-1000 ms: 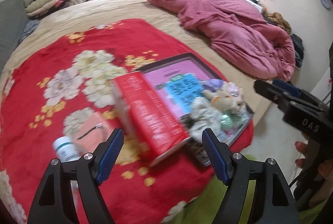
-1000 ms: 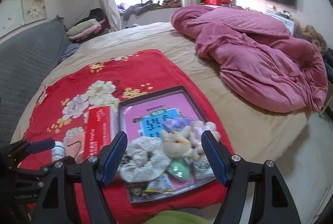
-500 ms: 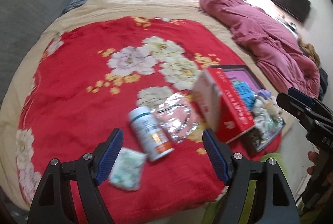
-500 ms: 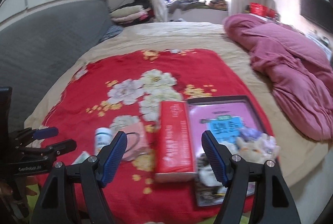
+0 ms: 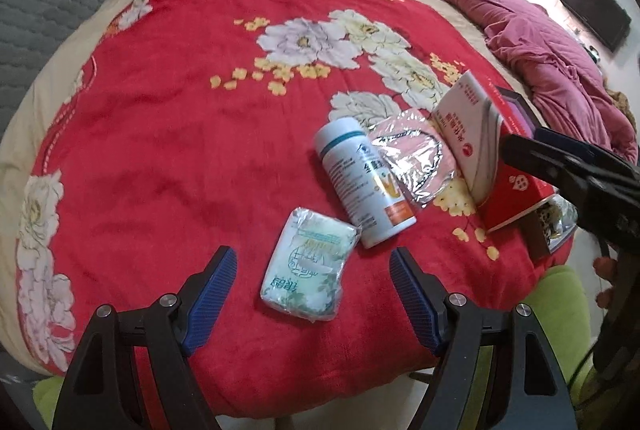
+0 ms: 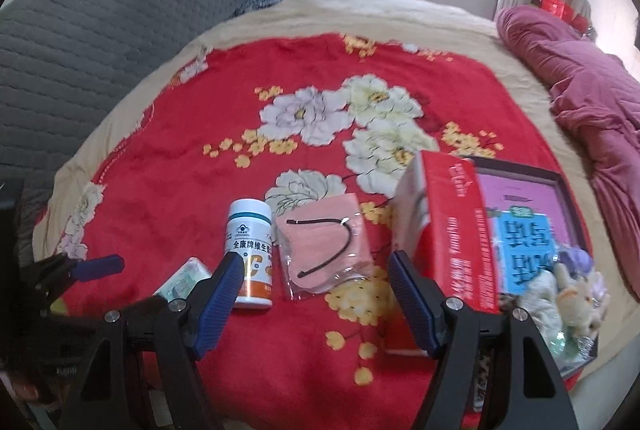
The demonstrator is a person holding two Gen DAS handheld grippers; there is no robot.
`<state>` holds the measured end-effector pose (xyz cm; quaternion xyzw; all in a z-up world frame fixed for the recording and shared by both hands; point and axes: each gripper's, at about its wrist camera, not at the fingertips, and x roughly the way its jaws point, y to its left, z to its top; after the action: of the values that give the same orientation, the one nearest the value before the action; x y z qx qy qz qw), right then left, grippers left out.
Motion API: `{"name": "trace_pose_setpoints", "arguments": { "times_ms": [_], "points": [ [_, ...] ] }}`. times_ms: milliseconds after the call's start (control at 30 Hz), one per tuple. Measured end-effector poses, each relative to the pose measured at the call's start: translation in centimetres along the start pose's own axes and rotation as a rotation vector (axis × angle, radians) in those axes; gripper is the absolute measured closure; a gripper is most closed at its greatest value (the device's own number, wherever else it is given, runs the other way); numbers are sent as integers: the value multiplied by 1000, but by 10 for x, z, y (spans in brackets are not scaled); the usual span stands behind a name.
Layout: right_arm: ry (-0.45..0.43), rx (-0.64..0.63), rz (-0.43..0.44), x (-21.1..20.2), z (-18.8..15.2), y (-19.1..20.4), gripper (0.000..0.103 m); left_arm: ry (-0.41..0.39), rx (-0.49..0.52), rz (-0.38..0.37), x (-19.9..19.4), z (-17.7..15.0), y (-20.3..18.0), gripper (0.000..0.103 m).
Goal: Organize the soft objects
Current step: 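Move the right tool to the pink face mask while the left approaches the pad packet, then grasp the pink mask with the right tool while the left grasps the white-green pad packet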
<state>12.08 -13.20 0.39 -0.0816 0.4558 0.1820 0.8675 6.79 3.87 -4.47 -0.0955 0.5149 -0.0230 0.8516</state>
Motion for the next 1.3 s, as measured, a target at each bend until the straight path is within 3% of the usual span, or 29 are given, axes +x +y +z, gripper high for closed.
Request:
{"name": "trace_pose_setpoints", "arguments": {
  "times_ms": [300, 867, 1300],
  "points": [
    [152, -64, -79, 70, 11, 6, 29, 54, 6, -26, 28, -5, 0, 23],
    [310, -107, -104, 129, 18, 10, 29, 109, 7, -39, 52, -5, 4, 23],
    [385, -132, -119, 167, 23, 16, 13, 140, -11, -16, 68, -7, 8, 23]
  ]
}}
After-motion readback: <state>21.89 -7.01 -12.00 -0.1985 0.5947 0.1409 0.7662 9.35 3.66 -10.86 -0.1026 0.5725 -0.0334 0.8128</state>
